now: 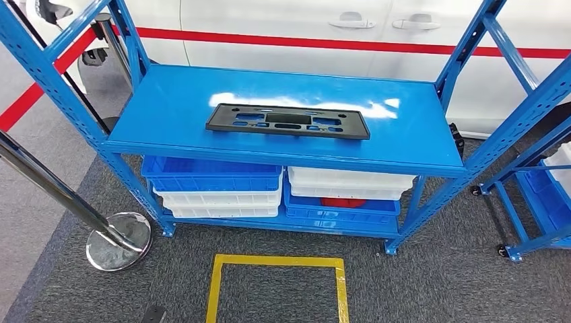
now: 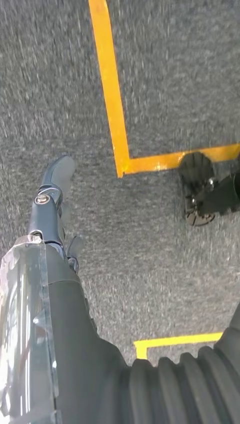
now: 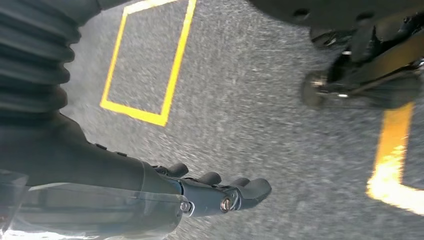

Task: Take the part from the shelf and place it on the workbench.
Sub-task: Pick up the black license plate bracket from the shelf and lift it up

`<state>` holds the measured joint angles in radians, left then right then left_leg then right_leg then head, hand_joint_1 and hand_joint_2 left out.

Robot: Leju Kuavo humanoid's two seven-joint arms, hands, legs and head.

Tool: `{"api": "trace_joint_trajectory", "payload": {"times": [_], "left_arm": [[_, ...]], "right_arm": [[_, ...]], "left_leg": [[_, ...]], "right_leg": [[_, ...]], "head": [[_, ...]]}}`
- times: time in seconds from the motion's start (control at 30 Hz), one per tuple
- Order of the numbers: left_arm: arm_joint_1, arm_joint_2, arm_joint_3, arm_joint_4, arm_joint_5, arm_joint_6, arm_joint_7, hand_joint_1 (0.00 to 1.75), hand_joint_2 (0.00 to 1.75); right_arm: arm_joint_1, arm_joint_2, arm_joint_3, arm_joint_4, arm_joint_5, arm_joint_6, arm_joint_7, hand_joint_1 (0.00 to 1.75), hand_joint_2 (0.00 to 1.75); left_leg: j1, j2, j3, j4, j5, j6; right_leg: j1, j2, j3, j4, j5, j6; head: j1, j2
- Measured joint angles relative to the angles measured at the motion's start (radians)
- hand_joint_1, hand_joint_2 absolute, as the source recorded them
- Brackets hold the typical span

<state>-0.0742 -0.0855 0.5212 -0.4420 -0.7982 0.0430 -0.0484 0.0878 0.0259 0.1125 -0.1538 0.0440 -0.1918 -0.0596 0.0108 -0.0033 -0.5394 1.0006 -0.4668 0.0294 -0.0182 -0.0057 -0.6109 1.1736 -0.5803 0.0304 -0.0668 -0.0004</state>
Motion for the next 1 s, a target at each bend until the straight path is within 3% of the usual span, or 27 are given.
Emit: {"api": "trace_joint_trajectory", "payload": {"times": [0.07, 0.1, 0.13, 0.2, 0.23, 0.3, 0.4, 0.47, 0.53, 0.57, 0.6, 0.63, 0.7, 0.77, 0.83, 0.9, 0.93, 1.0], "left_arm": [[0.001, -0.005, 0.027, 0.01, -0.044, -0.003, -0.007, 0.0, 0.0], [0.002, -0.008, 0.04, 0.016, -0.065, -0.005, -0.011, 0.0, 0.0], [0.002, -0.011, 0.057, 0.024, -0.086, -0.007, -0.014, 0.0, 0.0], [0.0, -0.019, 0.095, 0.04, -0.132, -0.01, -0.021, 0.0, 0.0], [-0.002, -0.023, 0.113, 0.048, -0.156, -0.012, -0.024, 0.0, 0.0], [-0.006, -0.029, 0.143, 0.064, -0.198, -0.014, -0.029, 0.0, 0.0], [-0.013, -0.038, 0.191, 0.089, -0.263, -0.016, -0.034, 0.0, 0.0], [-0.018, -0.041, 0.221, 0.107, -0.304, -0.018, -0.036, 0.0, 0.0], [-0.02, -0.045, 0.248, 0.124, -0.34, -0.021, -0.038, 0.0, 0.0], [-0.021, -0.046, 0.26, 0.132, -0.358, -0.023, -0.039, 0.0, 0.0], [-0.021, -0.048, 0.272, 0.139, -0.375, -0.025, -0.04, 0.0, 0.0], [-0.022, -0.049, 0.283, 0.146, -0.392, -0.027, -0.041, 0.0, 0.0], [-0.027, -0.051, 0.304, 0.159, -0.423, -0.03, -0.042, 0.0, 0.0], [-0.035, -0.054, 0.323, 0.17, -0.447, -0.033, -0.044, 0.0, 0.0], [-0.04, -0.057, 0.344, 0.184, -0.475, -0.036, -0.045, 0.0, 0.0], [-0.04, -0.061, 0.367, 0.197, -0.512, -0.041, -0.046, 0.0, 0.0], [-0.041, -0.063, 0.377, 0.202, -0.528, -0.043, -0.047, 0.0, 0.0], [-0.043, -0.067, 0.391, 0.209, -0.541, -0.044, -0.049, 0.0, 0.0]], "right_arm": [[-0.017, 0.0, 0.014, 0.0, 0.017, -0.008, -0.002, 0.0, 0.0], [-0.027, 0.0, 0.022, 0.0, 0.025, -0.012, -0.004, 0.0, 0.0], [-0.037, 0.0, 0.033, -0.001, 0.035, -0.016, -0.007, 0.0, 0.0], [-0.058, 0.0, 0.061, -0.002, 0.058, -0.021, -0.015, 0.0, 0.0], [-0.069, 0.0, 0.076, -0.002, 0.071, -0.022, -0.02, 0.0, 0.0], [-0.093, 0.001, 0.106, -0.005, 0.098, -0.02, -0.032, 0.0, 0.0], [-0.13, 0.007, 0.158, -0.01, 0.146, -0.009, -0.054, 0.0, 0.0], [-0.15, 0.015, 0.193, -0.015, 0.18, 0.006, -0.07, 0.0, 0.0], [-0.169, 0.022, 0.226, -0.019, 0.212, 0.027, -0.092, 0.0, 0.0], [-0.178, 0.026, 0.242, -0.021, 0.227, 0.042, -0.104, 0.0, 0.0], [-0.188, 0.032, 0.259, -0.023, 0.241, 0.058, -0.119, 0.0, 0.0], [-0.199, 0.039, 0.276, -0.027, 0.256, 0.077, -0.136, 0.0, 0.0], [-0.22, 0.054, 0.307, -0.037, 0.283, 0.117, -0.175, 0.0, 0.0], [-0.241, 0.07, 0.334, -0.048, 0.306, 0.154, -0.216, 0.0, 0.0], [-0.265, 0.091, 0.365, -0.063, 0.337, 0.205, -0.282, 0.0, 0.0], [-0.29, 0.115, 0.405, -0.083, 0.387, 0.287, -0.399, 0.0, 0.0], [-0.301, 0.125, 0.424, -0.093, 0.41, 0.324, -0.462, 0.0, 0.0], [-0.319, 0.141, 0.451, -0.111, 0.434, 0.356, -0.534, 0.0, 0.0]], "left_leg": [[-0.004, -0.001, -0.001, 0.001, 0.0, 0.003], [-0.006, -0.002, -0.001, 0.002, -0.001, 0.004], [-0.008, -0.003, 0.001, 0.002, -0.001, 0.004], [-0.012, -0.005, 0.006, 0.002, -0.004, 0.002], [-0.014, -0.006, 0.006, 0.003, -0.005, 0.0], [-0.015, -0.005, 0.005, 0.004, -0.006, -0.009], [-0.014, -0.005, 0.001, 0.012, -0.014, -0.026], [-0.012, -0.004, -0.029, 0.079, -0.057, -0.036], [-0.006, -0.003, -0.09, 0.212, -0.119, -0.046], [-0.003, -0.003, -0.117, 0.267, -0.135, -0.05], [-0.001, -0.003, -0.13, 0.291, -0.132, -0.053], [0.001, -0.003, -0.123, 0.27, -0.108, -0.055], [0.004, -0.001, -0.066, 0.138, -0.032, -0.054], [0.001, 0.001, -0.018, 0.027, 0.007, -0.046], [-0.003, 0.001, -0.013, 0.006, 0.007, -0.035], [0.0, 0.002, -0.013, 0.002, 0.013, -0.022], [0.002, 0.002, -0.013, -0.002, 0.016, -0.015], [0.002, 0.003, -0.014, -0.005, 0.02, -0.005]], "right_leg": [[0.0, 0.001, -0.057, 0.115, -0.039, 0.001], [0.0, 0.001, -0.063, 0.125, -0.029, -0.001], [0.001, 0.001, -0.05, 0.092, 0.0, -0.004], [0.006, 0.003, 0.015, -0.046, 0.073, -0.017], [0.009, 0.004, 0.042, -0.108, 0.096, -0.022], [0.016, 0.006, 0.062, -0.159, 0.105, -0.029], [0.011, 0.004, 0.063, -0.171, 0.111, -0.04], [0.005, -0.001, 0.066, -0.178, 0.116, -0.049], [0.006, -0.005, 0.066, -0.178, 0.116, -0.052], [0.006, -0.005, 0.066, -0.178, 0.116, -0.052], [0.006, -0.005, 0.066, -0.178, 0.115, -0.052], [0.006, -0.005, 0.068, -0.177, 0.115, -0.051], [0.006, -0.005, 0.071, -0.175, 0.112, -0.048], [0.009, -0.005, 0.07, -0.171, 0.11, -0.039], [0.012, -0.005, 0.065, -0.169, 0.112, -0.03], [0.011, -0.003, 0.062, -0.164, 0.107, -0.02], [0.01, -0.002, 0.054, -0.146, 0.093, -0.016], [0.007, 0.001, 0.009, -0.043, 0.033, -0.01]], "head": [[0.0, 0.0], [0.0, 0.0], [0.0, 0.0], [0.0, 0.0], [0.0, 0.0], [0.0, 0.0], [0.0, 0.0], [0.0, 0.0], [0.0, 0.0], [0.0, 0.0], [0.0, 0.0], [0.0, 0.0], [0.0, 0.0], [0.0, 0.0], [0.0, 0.0], [0.0, 0.0], [0.0, 0.0], [0.0, 0.0]]}}
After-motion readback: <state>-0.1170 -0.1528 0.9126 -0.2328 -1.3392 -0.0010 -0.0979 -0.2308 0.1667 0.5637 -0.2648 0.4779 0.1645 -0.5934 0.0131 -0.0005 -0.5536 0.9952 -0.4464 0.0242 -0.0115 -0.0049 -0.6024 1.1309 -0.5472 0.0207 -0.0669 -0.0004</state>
